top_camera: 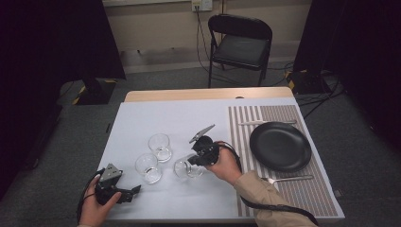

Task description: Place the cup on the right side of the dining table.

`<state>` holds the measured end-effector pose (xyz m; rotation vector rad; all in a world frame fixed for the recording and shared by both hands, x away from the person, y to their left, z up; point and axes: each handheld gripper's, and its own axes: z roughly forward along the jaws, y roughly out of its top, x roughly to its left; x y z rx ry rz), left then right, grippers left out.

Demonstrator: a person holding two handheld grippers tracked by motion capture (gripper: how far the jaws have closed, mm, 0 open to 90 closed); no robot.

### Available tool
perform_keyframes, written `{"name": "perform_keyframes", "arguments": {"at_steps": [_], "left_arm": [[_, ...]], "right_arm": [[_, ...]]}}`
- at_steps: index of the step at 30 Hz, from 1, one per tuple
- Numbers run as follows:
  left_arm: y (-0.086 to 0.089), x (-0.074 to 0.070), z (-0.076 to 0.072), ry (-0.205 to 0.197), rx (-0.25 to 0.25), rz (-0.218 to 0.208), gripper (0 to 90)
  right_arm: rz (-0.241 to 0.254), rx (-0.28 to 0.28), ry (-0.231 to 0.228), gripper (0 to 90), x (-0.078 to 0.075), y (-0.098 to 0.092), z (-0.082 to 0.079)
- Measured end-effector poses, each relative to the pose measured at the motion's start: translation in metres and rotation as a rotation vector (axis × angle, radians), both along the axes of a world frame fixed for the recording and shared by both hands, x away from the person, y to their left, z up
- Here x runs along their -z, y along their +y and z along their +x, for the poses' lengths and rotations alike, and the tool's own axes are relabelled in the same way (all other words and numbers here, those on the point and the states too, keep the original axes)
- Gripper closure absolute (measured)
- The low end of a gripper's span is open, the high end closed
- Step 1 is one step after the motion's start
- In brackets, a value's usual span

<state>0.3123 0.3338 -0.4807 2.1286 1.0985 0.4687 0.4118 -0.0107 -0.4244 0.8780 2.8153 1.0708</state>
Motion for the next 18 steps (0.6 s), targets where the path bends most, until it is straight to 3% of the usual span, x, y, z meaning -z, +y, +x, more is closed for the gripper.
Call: {"name": "perform_keyframes", "arguments": {"at_steps": [18], "left_arm": [[0.0, 0.0, 0.0, 0.0, 0.0, -0.001, 2.5]], "right_arm": [[-0.02, 0.094, -0.037, 85.3, -0.025, -0.035, 0.013]]}}
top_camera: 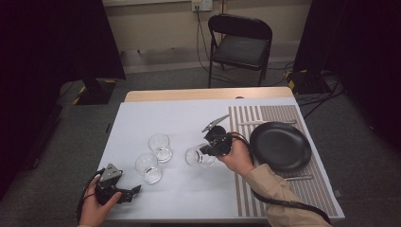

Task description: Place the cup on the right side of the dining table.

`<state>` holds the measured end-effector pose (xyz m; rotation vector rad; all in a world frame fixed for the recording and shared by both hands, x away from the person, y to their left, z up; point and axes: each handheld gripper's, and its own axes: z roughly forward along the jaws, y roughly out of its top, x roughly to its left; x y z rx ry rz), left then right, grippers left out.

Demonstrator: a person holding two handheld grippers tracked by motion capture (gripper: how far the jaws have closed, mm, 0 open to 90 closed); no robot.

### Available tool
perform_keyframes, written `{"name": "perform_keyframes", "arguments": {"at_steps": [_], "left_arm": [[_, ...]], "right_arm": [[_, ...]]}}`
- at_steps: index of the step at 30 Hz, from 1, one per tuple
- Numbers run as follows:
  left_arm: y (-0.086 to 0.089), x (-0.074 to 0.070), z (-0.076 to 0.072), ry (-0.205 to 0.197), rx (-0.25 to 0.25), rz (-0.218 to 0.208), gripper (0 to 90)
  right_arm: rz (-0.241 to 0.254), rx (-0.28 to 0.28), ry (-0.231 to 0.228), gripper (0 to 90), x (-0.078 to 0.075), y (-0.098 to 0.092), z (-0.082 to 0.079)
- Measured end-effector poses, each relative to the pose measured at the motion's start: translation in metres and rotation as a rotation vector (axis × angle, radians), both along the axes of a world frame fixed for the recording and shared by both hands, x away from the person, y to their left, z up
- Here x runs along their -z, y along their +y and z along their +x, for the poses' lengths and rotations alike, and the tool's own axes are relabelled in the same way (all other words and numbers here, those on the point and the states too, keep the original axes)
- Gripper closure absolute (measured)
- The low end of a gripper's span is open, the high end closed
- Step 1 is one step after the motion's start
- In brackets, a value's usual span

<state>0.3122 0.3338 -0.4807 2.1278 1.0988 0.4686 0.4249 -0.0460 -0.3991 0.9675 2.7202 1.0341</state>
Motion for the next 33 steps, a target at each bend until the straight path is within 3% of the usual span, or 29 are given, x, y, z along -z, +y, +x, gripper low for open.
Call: {"name": "perform_keyframes", "arguments": {"at_steps": [7, 33], "left_arm": [[0.0, 0.0, 0.0, 0.001, 0.001, 0.002, 2.5], [0.0, 0.0, 0.0, 0.0, -0.001, 0.0, 2.5]], "right_arm": [[0.0, 0.04, -0.014, 85.3, -0.011, -0.013, 0.004], [-0.014, 0.176, -0.042, 85.3, -0.021, -0.056, 0.024]]}}
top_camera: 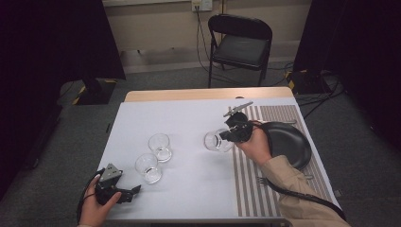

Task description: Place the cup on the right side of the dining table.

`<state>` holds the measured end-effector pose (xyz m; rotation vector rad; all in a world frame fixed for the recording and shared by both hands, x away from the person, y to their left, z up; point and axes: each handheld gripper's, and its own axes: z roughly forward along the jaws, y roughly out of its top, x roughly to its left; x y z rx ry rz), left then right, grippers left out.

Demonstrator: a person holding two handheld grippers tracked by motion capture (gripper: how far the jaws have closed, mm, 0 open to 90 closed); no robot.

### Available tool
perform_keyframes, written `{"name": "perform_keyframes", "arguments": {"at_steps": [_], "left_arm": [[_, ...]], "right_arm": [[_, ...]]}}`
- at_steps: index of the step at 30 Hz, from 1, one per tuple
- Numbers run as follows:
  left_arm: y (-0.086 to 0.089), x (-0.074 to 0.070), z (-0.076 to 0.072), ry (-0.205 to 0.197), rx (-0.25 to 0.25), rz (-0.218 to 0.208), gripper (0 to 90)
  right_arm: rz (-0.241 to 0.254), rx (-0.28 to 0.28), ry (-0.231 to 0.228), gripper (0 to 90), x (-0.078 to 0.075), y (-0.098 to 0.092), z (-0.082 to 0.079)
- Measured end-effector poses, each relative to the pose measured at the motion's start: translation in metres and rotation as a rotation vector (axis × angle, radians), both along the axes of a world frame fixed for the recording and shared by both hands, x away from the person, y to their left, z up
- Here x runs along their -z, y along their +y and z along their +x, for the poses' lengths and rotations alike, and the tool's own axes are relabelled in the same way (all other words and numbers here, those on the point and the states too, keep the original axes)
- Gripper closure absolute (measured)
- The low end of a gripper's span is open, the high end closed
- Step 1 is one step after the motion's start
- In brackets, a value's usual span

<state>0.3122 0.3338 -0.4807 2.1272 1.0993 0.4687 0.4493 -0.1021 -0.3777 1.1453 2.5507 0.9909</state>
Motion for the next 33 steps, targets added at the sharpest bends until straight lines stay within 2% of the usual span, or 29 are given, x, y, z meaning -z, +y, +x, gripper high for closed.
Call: {"name": "perform_keyframes", "arguments": {"at_steps": [11, 17, 33], "left_arm": [[0.0, 0.0, 0.0, 0.001, 0.002, 0.002, 2.5], [0.0, 0.0, 0.0, 0.0, 0.002, 0.002, 2.5], [0.0, 0.0, 0.0, 0.001, 0.002, 0.002, 2.5]], "right_arm": [[-0.001, 0.039, 0.001, 85.2, 0.0, -0.013, 0.007], [-0.021, 0.057, -0.006, 85.2, 0.002, -0.019, 0.009], [-0.02, 0.098, 0.004, 85.3, 0.003, -0.032, 0.019]]}}
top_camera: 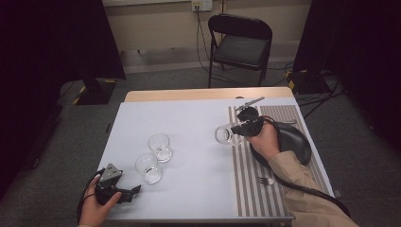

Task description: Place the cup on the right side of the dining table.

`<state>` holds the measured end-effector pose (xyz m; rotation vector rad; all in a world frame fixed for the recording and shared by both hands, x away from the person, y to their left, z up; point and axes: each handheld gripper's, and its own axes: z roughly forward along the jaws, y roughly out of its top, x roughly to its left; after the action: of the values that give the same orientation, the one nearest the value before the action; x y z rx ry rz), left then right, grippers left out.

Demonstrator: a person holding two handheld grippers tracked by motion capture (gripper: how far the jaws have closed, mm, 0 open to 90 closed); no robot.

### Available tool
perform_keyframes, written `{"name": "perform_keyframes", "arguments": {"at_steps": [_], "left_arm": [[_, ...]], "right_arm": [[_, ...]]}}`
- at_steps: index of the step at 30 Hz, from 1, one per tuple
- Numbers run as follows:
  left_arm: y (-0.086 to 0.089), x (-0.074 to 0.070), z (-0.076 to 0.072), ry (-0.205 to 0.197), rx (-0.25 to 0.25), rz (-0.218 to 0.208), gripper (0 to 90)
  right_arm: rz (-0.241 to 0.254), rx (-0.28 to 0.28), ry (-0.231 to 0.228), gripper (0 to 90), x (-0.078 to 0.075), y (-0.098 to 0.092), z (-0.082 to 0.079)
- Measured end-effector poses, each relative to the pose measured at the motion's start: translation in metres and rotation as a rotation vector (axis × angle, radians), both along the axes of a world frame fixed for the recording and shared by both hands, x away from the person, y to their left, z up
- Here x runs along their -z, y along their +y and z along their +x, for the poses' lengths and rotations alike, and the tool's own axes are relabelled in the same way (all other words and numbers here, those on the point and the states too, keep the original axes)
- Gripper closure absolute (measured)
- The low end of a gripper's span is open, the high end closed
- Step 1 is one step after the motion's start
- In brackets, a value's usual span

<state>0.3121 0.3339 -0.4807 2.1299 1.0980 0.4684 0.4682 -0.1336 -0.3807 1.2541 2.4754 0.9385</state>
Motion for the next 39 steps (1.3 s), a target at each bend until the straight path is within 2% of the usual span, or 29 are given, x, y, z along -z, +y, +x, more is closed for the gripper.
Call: {"name": "perform_keyframes", "arguments": {"at_steps": [12, 21, 39], "left_arm": [[0.0, 0.0, 0.0, -0.001, -0.003, -0.004, 2.5], [0.0, 0.0, 0.0, -0.001, -0.003, -0.004, 2.5], [0.0, 0.0, 0.0, 0.0, -0.003, -0.005, 2.5]], "right_arm": [[-0.003, 0.035, -0.002, 85.3, 0.002, -0.009, 0.007], [-0.009, 0.057, 0.015, 85.3, 0.009, -0.017, 0.011], [-0.012, 0.104, 0.014, 85.3, 0.019, -0.03, 0.016]]}}
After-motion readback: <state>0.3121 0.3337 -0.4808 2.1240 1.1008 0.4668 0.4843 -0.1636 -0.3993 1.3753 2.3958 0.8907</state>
